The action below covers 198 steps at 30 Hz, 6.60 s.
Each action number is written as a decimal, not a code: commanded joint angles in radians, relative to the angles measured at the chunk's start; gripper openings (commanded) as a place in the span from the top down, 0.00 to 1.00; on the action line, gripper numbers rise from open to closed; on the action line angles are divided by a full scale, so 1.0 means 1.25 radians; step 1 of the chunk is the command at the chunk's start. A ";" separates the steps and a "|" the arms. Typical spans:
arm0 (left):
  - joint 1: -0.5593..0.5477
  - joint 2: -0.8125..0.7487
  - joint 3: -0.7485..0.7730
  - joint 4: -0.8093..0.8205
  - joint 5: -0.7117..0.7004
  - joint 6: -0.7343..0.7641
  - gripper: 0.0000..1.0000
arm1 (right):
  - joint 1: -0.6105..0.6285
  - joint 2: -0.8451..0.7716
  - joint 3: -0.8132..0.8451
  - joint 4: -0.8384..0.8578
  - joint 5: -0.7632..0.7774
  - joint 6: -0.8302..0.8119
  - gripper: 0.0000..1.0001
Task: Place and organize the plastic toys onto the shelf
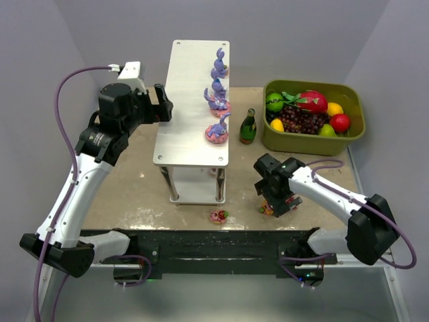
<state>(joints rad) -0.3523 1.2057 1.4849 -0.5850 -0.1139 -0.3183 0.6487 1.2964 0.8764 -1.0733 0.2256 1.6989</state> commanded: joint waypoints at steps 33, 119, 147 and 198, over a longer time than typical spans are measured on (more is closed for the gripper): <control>0.009 0.018 0.043 0.019 -0.022 0.024 0.01 | 0.000 0.092 -0.064 0.098 0.123 0.031 0.44; 0.011 -0.069 0.011 0.016 -0.037 0.003 0.01 | -0.081 0.424 0.462 0.519 -0.490 -1.780 0.99; 0.012 -0.001 0.080 -0.013 -0.024 -0.008 0.00 | -0.070 0.569 0.654 0.337 -0.519 -1.929 0.97; 0.012 0.002 0.071 -0.017 -0.024 -0.032 0.00 | -0.044 0.521 0.596 0.521 -0.484 -1.913 1.00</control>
<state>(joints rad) -0.3470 1.2098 1.5467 -0.6231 -0.1421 -0.3386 0.5957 2.0151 1.6260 -0.4988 -0.3904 -0.6952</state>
